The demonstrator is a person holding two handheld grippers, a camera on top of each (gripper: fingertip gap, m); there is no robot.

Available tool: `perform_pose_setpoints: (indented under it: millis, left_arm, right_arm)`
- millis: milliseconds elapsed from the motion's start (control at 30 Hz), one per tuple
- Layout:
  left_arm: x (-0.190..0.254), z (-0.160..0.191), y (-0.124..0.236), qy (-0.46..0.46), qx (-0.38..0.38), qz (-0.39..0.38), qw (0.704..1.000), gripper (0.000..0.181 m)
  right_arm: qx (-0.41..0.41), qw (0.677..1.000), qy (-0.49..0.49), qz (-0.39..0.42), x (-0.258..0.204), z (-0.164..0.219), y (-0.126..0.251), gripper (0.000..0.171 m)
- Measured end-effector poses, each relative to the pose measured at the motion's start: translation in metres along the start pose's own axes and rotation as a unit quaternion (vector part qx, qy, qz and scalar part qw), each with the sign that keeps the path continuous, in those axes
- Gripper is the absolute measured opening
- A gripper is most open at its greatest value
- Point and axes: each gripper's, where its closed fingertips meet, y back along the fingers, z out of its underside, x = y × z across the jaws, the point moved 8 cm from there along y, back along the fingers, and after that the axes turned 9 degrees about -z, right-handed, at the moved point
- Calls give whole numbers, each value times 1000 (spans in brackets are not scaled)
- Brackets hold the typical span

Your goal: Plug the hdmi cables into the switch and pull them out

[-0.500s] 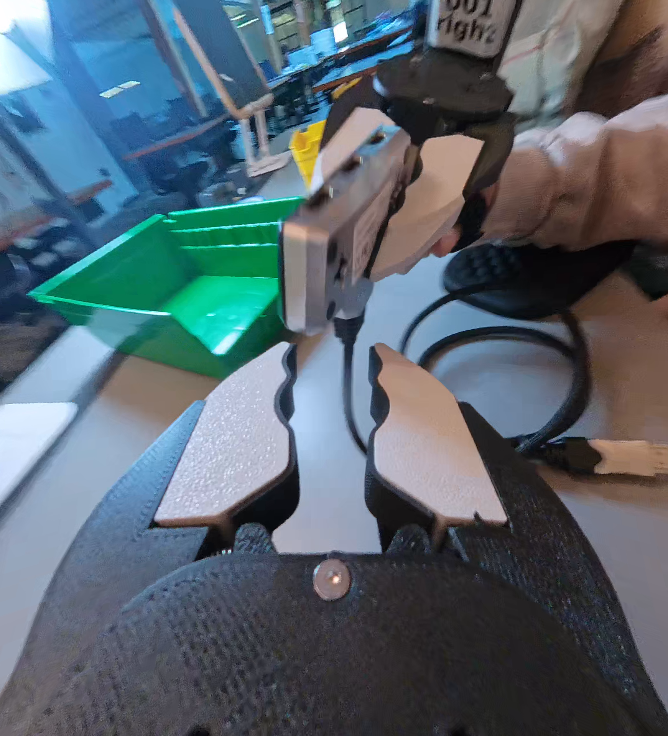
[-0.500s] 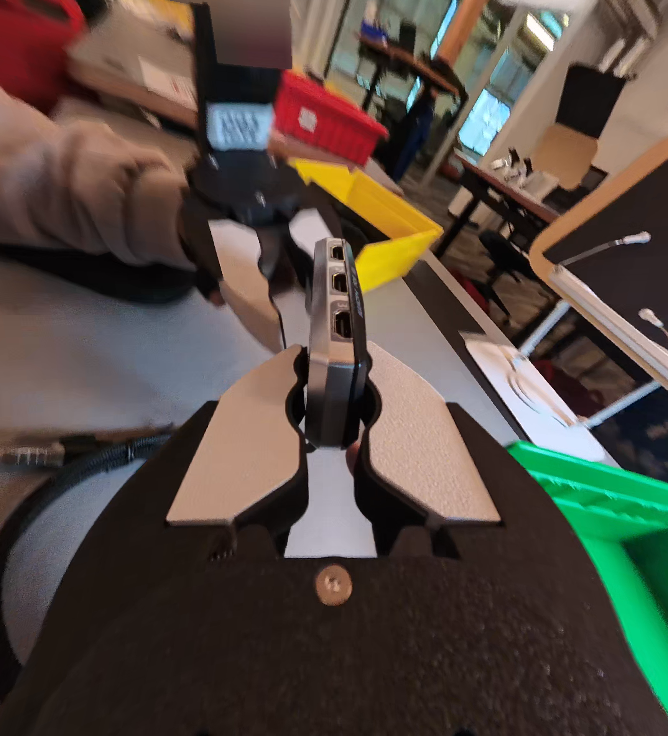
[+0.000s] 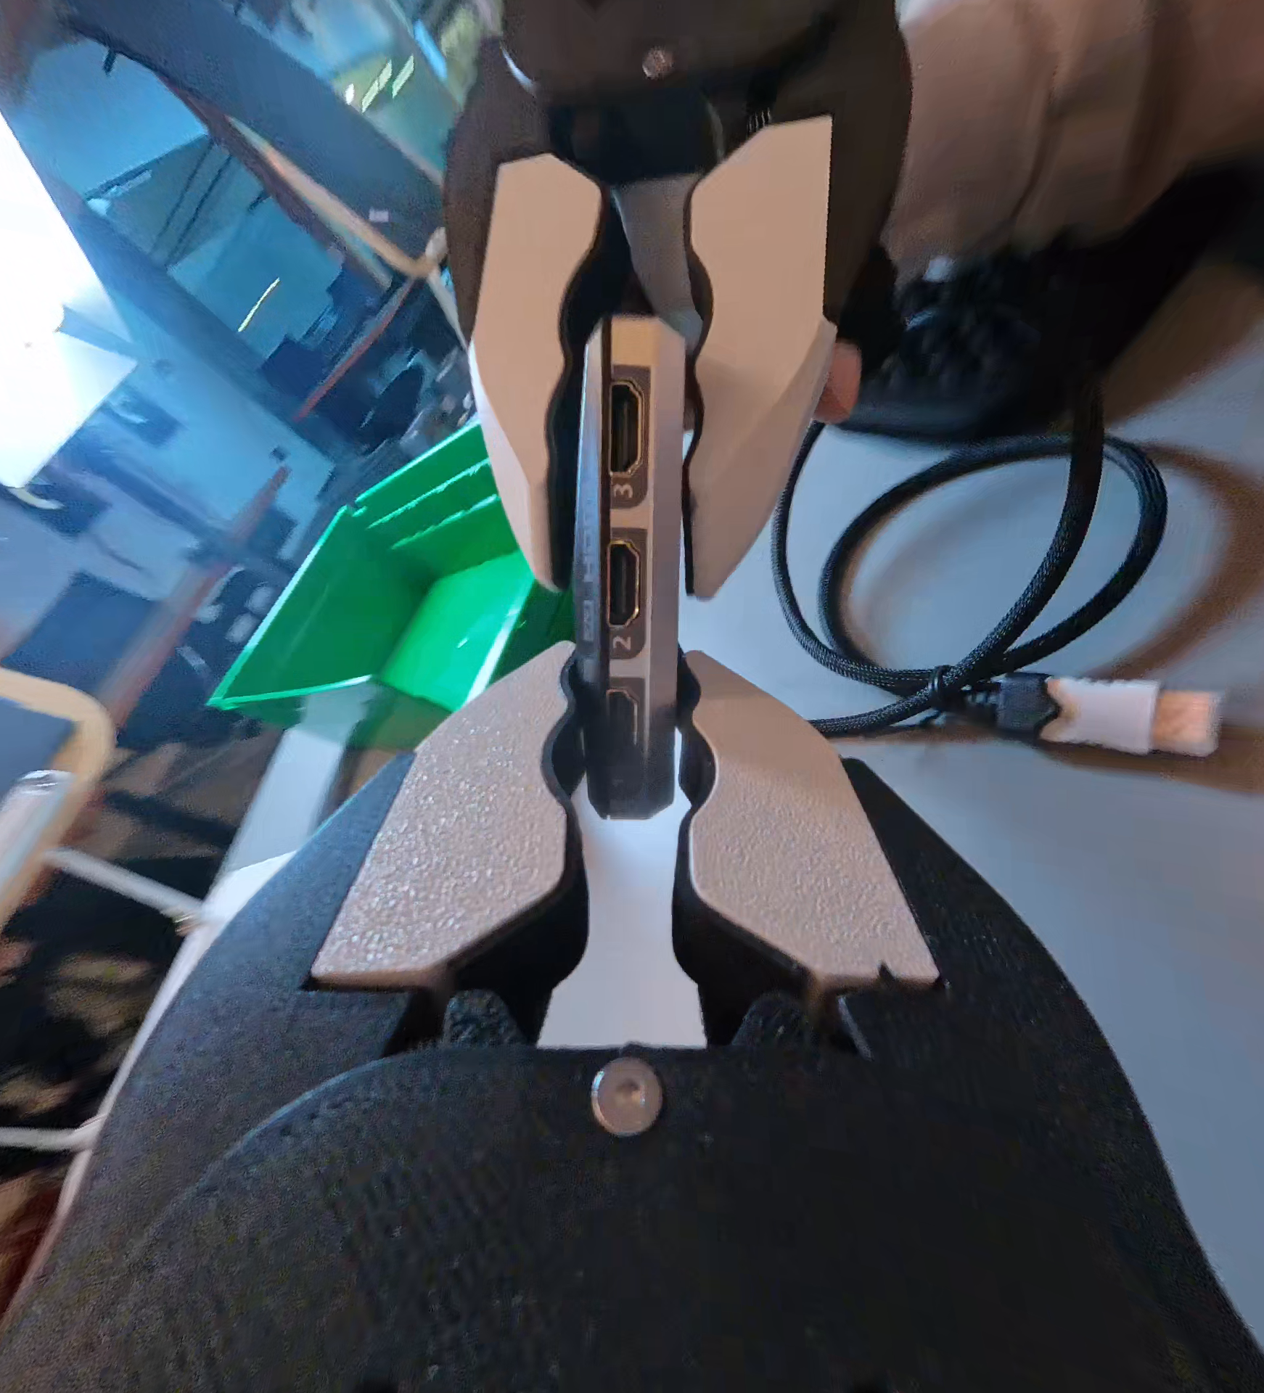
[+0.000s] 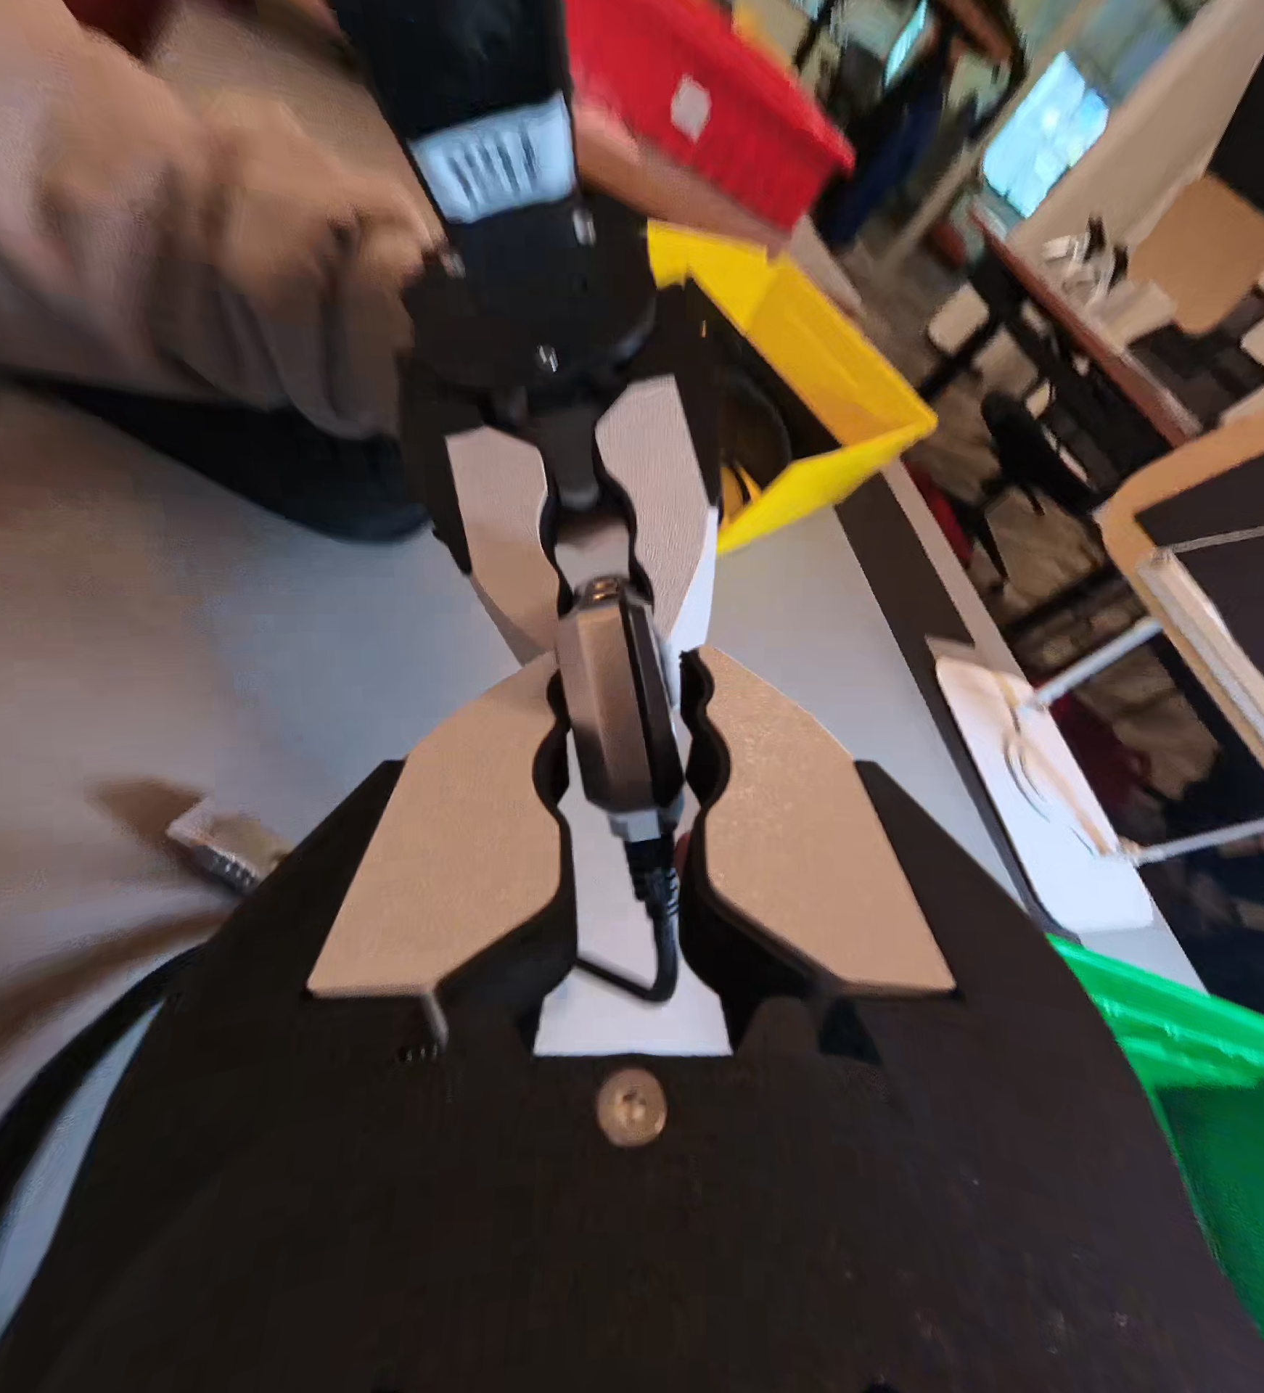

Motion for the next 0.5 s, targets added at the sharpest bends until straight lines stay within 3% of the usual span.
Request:
perform_pose_setpoints:
  millis: [100, 267, 300, 367, 400, 500]
  left_arm:
    - [-1, 6, 1, 99, 64, 51, 992, 22]
    - [-10, 9, 5, 218, 148, 75, 962, 22]
    - [-10, 8, 5, 228, 157, 77, 958, 21]
    - [-9, 9, 4, 232, 158, 83, 956, 22]
    - [-7, 10, 3, 226, 148, 85, 959, 22]
    - [-12, 14, 2, 178, 94, 43, 979, 22]
  right_arm:
    - [56, 998, 15, -13, 2, -1, 17, 41]
    - [-23, 995, -22, -95, -3, 43, 6, 62]
    - [-13, 994, -35, -101, -4, 49, 0, 56]
    - [20, 996, -22, -84, -1, 51, -7, 16]
    - [26, 997, -10, -66, 3, 49, -5, 9]
    - [-19, 999, -6, -38, 14, 46, -2, 8]
